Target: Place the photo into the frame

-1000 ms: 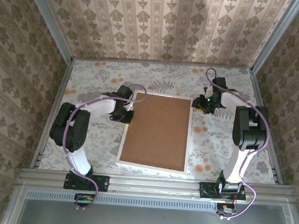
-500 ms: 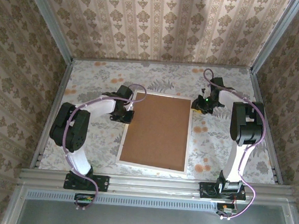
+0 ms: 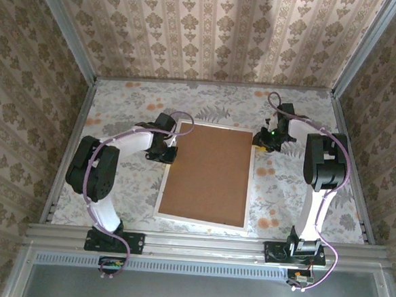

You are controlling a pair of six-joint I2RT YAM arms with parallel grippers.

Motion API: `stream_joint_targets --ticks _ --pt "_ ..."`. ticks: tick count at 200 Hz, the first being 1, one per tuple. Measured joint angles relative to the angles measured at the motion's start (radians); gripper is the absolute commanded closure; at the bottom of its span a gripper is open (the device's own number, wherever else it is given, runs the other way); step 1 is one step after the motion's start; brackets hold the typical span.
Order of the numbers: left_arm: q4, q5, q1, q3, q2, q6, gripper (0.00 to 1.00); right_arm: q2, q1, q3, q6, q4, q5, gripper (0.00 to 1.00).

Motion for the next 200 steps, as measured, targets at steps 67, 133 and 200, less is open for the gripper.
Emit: stream_joint_targets --ticks 67,133,200 --pt "0.000 0.000 0.000 0.000 0.000 0.000 0.93 0.013 0.011 0.023 0.000 -0.019 0.002 0.70" --pt "-0.007 -0.004 -0.001 0.000 -0.001 0.001 0.93 0.046 0.074 0.129 -0.008 -0.134 0.143 0.70" --pt "-0.015 -0.019 -0.006 0.001 -0.003 0.001 0.93 0.112 0.181 0.286 -0.020 -0.288 0.387 0.68"
